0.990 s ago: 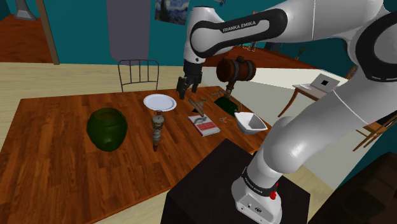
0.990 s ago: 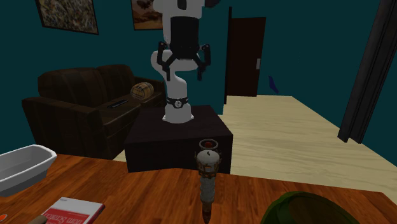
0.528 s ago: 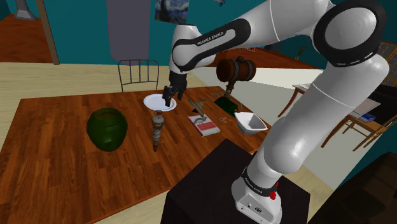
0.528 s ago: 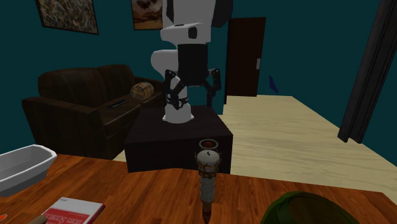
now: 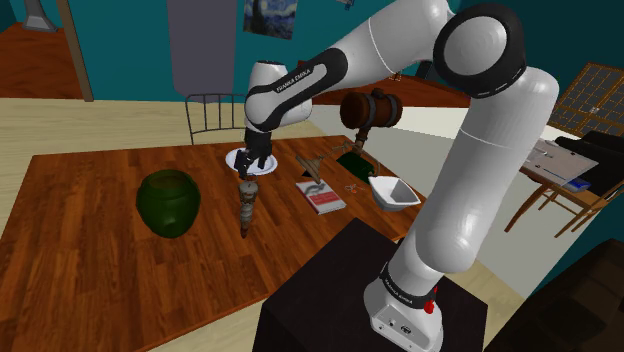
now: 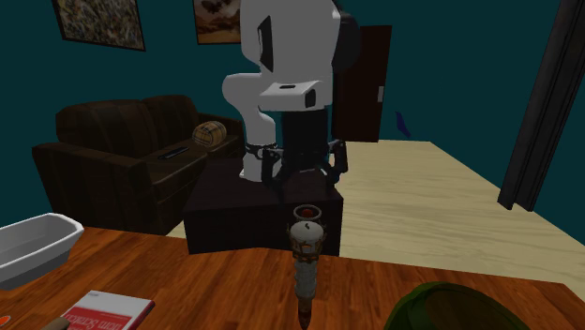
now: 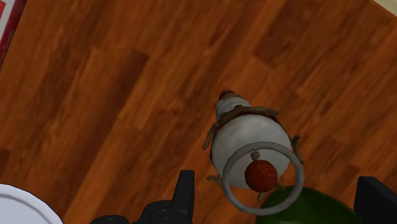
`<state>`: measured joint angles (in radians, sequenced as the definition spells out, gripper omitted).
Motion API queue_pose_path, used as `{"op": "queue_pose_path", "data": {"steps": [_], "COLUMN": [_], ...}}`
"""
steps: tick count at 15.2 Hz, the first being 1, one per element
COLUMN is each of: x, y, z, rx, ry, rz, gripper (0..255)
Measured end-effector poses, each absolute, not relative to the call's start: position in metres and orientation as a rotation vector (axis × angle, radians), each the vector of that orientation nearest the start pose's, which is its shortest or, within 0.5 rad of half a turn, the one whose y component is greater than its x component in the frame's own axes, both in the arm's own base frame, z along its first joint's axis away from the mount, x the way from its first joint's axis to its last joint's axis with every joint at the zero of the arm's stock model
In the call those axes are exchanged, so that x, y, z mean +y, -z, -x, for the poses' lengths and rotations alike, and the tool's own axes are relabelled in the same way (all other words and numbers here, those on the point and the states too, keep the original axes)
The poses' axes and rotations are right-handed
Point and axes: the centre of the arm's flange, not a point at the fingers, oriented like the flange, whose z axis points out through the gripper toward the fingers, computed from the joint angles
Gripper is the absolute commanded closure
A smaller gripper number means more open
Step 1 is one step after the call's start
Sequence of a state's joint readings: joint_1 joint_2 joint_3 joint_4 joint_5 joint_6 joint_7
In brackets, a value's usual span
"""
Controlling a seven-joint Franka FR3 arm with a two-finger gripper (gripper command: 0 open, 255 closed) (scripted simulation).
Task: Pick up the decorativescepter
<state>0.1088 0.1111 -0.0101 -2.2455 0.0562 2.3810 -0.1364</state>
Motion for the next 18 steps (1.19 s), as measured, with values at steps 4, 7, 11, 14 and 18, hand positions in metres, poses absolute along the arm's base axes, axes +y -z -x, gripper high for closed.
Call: {"op": "queue_pose_path", "data": {"steps": [4,7,11,14,18], "x": [0.053,0.053,0.053,0.053,0.053], "y": [-0.298,-0.286,-0.285,-0.285,-0.287], "z": [-0.535,-0.535,-0.535,-0.535,-0.535], "rx": [-0.303,-0.303,-0.303,-0.303,-0.303], "ry": [0.040,0.040,0.044,0.044,0.041], "rz": [3.088,3.088,3.088,3.088,3.088], "gripper": [0,255,255,255,255]}}
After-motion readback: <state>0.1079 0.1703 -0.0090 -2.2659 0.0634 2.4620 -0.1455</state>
